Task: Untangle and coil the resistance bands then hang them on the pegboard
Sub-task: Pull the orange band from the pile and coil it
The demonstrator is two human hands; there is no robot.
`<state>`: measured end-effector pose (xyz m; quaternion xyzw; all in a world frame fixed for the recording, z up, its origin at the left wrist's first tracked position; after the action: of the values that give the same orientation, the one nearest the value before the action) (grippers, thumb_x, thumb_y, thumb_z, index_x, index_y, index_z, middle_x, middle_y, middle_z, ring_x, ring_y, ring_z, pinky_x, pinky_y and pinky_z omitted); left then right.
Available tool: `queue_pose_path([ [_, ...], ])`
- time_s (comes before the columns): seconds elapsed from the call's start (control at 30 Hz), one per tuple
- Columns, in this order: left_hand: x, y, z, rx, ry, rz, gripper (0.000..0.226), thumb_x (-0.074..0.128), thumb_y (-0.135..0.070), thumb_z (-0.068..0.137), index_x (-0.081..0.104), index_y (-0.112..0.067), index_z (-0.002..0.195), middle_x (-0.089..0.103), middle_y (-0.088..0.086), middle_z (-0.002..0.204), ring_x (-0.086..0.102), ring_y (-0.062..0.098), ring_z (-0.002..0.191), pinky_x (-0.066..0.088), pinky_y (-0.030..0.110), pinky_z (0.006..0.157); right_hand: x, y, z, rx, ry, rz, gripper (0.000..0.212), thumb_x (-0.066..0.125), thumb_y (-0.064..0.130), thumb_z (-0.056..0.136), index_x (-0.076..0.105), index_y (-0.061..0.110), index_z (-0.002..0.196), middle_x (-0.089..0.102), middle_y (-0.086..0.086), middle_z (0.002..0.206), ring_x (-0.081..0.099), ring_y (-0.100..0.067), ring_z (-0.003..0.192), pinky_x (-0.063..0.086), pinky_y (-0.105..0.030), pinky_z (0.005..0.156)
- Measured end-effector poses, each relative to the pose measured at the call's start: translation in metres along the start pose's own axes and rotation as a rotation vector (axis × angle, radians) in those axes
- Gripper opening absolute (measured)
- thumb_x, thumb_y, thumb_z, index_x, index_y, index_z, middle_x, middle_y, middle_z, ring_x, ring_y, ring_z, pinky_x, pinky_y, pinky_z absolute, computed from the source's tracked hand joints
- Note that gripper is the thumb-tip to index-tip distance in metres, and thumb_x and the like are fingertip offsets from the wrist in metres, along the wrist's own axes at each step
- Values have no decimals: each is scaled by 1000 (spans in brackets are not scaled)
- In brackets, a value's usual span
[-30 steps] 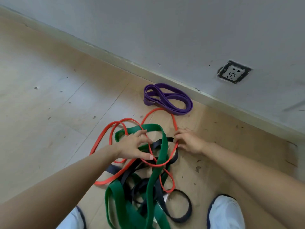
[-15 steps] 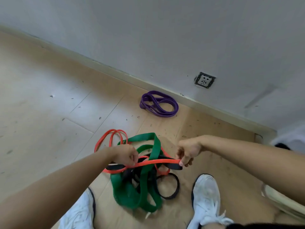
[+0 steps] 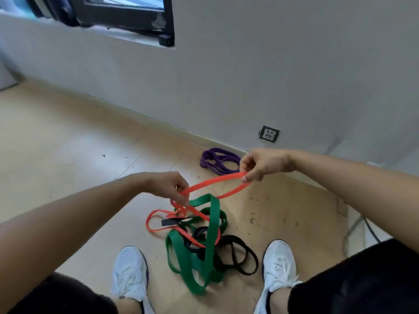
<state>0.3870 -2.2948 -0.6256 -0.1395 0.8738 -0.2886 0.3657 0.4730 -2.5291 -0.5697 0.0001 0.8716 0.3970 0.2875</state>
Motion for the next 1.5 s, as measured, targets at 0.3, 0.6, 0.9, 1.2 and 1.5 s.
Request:
queue_pose_path([
  [0.3, -59, -66, -97, 163, -341, -155, 25, 62, -31, 98, 72, -9, 98, 72, 16, 89, 72, 26, 86, 59, 36, 85, -53, 101, -78, -362, -476, 310, 14, 68, 16, 95, 67, 3, 98, 64, -8, 74, 59, -13, 61, 50, -23, 57],
  [0.6, -82, -85, -119, 305, -659, -632, 33, 68, -32, 87, 72, -6, 107, 72, 5, 87, 68, 22, 84, 57, 33, 79, -55, 111, -86, -384, -709, 528, 16, 66, 20, 97, 68, 3, 96, 68, -8, 70, 55, -14, 50, 49, -25, 52],
  [0.9, -119, -95, -128, 403, -877, -717, 16, 67, -15, 94, 71, -7, 108, 73, 6, 86, 71, 22, 87, 58, 37, 90, -69, 92, -78, -256, -693, 158, 13, 72, 20, 93, 75, 8, 96, 78, -4, 83, 65, -5, 67, 48, -25, 66],
  [1.2, -140, -136, -125, 527, -901, -749, 17, 66, -21, 96, 71, -12, 110, 65, 1, 90, 62, 12, 80, 54, 27, 76, -52, 135, -55, -398, -582, 207, 17, 74, 13, 91, 74, 10, 108, 73, -9, 92, 68, -14, 83, 58, -28, 74],
  [1.5, -146, -144, -115, 624, -829, -879, 24, 62, -17, 95, 64, -5, 115, 69, 6, 96, 70, 18, 90, 60, 29, 81, -34, 153, -18, -472, -457, 413, 21, 76, 15, 89, 74, 11, 109, 72, -3, 94, 67, -24, 90, 56, -34, 79],
])
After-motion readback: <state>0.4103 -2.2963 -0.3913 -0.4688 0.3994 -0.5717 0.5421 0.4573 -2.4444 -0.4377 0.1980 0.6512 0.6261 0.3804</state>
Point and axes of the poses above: each hand's wrist, its own z-axis towards the middle knuckle, its own x-axis out of the palm, y = z × x, the point moved 6 cm from there along z, towards the middle knuckle
